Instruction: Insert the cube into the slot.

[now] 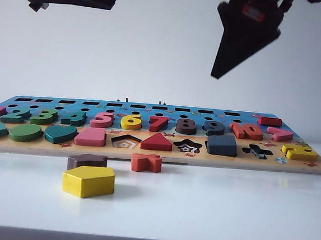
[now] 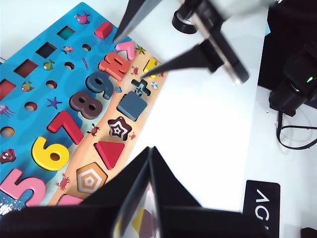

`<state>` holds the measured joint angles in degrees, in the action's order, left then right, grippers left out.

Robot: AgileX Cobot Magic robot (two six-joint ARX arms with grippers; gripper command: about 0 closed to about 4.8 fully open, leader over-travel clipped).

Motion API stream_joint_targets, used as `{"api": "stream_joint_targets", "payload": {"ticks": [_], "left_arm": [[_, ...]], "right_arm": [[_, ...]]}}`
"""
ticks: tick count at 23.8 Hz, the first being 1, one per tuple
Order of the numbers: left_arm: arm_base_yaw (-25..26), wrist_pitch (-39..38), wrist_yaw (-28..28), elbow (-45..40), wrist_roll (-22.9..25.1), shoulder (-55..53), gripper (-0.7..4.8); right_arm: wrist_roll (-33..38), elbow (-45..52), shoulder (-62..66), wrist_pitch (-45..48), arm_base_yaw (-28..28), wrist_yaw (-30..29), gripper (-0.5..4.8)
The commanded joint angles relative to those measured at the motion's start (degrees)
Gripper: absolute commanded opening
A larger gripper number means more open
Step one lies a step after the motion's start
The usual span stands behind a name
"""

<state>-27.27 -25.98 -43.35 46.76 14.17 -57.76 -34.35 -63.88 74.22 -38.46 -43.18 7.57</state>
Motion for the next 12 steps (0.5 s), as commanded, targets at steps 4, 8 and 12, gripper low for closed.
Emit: {"api": "stream_joint_targets", "payload": {"ticks": [4,8,12], "left_arm": [[0.0,0.7,-0.1,0.2,0.4,0.1,0.17],[0.0,0.7,-0.1,0.2,0.4,0.1,0.17],[0.0,0.8,-0.1,0.2,0.4,0.1,0.17]], "right_arm": [[13.4,-0.8,-7.3,1.8,-0.1,0.0,2.36],[21.7,-0.7,-8.7,0.0,-0.1,1.0,1.45],[32.2,-0.7,-8.9,-0.3,-0.1,5.9,-0.06]]}}
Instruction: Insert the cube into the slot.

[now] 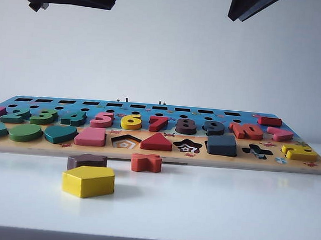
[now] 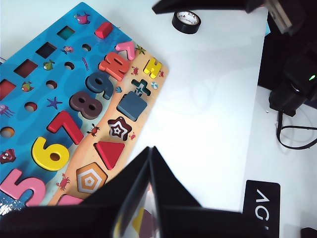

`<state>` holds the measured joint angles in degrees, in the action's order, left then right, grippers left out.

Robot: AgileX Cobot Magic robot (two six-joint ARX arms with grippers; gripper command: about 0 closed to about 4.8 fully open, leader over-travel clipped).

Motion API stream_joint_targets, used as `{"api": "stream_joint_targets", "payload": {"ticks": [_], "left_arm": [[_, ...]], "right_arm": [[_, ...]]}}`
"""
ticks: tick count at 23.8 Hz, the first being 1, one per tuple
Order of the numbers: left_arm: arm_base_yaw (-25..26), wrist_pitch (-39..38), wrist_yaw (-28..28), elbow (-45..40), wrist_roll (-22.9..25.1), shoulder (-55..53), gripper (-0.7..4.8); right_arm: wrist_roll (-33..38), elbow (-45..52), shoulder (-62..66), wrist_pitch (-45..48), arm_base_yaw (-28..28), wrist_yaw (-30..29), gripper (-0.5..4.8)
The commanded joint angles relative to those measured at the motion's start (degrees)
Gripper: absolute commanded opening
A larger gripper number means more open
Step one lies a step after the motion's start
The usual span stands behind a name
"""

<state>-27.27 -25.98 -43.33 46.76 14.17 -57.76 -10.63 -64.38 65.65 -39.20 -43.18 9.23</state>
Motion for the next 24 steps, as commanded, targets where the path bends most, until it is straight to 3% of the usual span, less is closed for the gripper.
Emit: {"api": "stream_joint_targets", "payload": {"ticks": [1,6,13,17,20,24], "left_arm": [[0.0,0.9,-0.1,0.2,0.4,0.1,0.17],[0.0,2.5,0.3,0.2,0.4,0.2,0.17],[0.0,2.6,0.4,0.2,0.4,0.2,0.17],[0.8,4.7,1.3,0.2,0.3,0.2,0.17],[3.8,7.5,1.4,0.2,-0.9,0.2,0.17],[7.0,10.5,1.4,0.2,-2.3,0.2,0.17]], "right_arm": [[9.6,-0.2,-0.3,0.5,-0.1,5.3,-0.06],[12.8,-0.2,-0.7,0.6,0.0,9.2,-0.06],[18.3,7.0,-6.5,4.6,4.6,8.2,-0.06],[18.6,13.5,-10.3,7.5,9.1,3.9,-0.06],[18.5,19.8,-15.0,14.3,13.5,-2.7,-0.06],[18.5,25.4,-19.6,20.3,17.5,-7.3,-0.06]]}}
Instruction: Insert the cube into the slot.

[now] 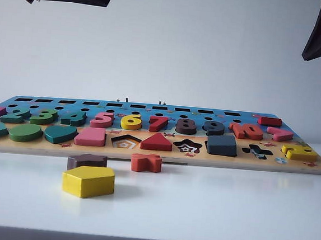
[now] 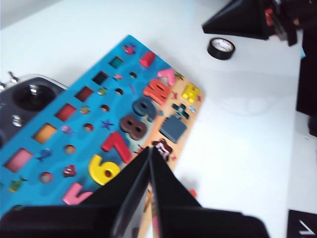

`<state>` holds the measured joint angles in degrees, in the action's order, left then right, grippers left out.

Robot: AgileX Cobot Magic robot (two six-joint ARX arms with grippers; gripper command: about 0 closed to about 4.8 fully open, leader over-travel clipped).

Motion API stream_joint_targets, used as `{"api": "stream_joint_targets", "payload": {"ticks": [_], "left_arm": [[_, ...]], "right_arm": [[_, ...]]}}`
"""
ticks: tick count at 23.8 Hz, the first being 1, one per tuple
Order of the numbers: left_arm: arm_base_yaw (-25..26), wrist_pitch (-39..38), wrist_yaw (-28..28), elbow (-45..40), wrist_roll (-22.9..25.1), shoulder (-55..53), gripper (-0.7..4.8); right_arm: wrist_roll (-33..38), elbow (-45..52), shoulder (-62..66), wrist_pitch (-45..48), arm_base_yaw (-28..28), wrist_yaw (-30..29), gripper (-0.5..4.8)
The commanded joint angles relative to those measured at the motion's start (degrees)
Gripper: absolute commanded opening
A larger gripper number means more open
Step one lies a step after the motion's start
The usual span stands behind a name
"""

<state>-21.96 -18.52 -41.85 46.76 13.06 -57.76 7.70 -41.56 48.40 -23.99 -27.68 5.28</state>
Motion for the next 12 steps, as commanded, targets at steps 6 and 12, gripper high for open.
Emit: {"api": "stream_joint_targets", "payload": {"ticks": [6,12], "left_arm": [[6.2,7.2,3.3,0.2,-3.6,0.3,0.17],[6.4,8.4,14.5,0.2,-6.1,0.9,0.17]], "right_arm": [[0.3,14.2,-13.6,11.5,10.5,-9.9,-0.06],[0.5,23.5,-28.0,12.4,16.9,-11.4,-0.06]]}}
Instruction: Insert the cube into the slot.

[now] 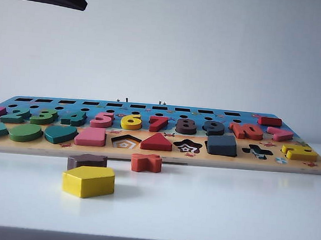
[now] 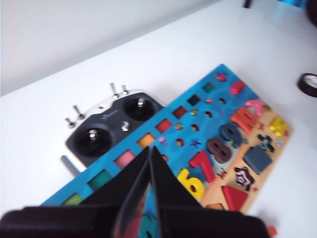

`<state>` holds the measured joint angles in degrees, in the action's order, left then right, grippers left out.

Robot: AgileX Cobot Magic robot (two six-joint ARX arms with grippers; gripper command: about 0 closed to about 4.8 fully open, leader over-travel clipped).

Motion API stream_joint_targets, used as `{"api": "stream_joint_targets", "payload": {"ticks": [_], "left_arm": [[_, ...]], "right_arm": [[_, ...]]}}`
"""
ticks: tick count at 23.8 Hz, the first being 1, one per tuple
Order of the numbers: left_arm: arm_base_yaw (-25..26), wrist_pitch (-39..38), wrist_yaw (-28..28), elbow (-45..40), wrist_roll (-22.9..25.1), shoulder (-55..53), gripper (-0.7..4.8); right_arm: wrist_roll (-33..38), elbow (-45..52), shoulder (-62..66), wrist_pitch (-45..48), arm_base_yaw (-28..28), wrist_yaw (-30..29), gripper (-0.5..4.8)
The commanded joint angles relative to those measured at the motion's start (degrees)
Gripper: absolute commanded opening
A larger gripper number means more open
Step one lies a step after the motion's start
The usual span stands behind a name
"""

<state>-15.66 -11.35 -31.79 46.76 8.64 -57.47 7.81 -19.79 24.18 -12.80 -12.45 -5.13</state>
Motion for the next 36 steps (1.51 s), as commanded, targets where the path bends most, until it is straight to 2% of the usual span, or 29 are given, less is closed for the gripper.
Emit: {"api": "stream_joint_targets", "payload": {"ticks": [1,4,6,13,20,28,36], "left_arm": [[0.1,1.4,5.7,0.2,-2.1,0.8,0.17],[0.2,1.6,12.7,0.2,-3.9,3.4,0.17],[0.6,1.6,15.0,0.0,-4.7,6.1,0.17],[6.4,2.8,16.3,-8.0,-5.3,19.3,0.17],[13.1,2.5,22.1,-21.3,-5.2,33.9,0.17],[14.9,2.6,26.2,-31.3,-5.2,42.8,0.17],[15.1,3.0,27.4,-38.9,-5.2,50.3,0.17]], "right_arm": [[0.5,2.3,-5.0,1.2,2.2,-1.0,-0.06],[6.5,5.3,-10.4,0.6,4.2,-1.3,-0.05],[9.5,7.6,-13.2,0.8,4.9,-1.3,-0.04],[8.9,13.9,-22.1,0.8,7.2,2.2,-0.07],[7.7,18.0,-24.0,1.7,7.2,2.1,-0.08],[7.6,19.3,-24.0,0.6,7.2,2.2,-0.04],[7.6,19.3,-24.0,0.6,7.2,2.1,-0.04]]}}
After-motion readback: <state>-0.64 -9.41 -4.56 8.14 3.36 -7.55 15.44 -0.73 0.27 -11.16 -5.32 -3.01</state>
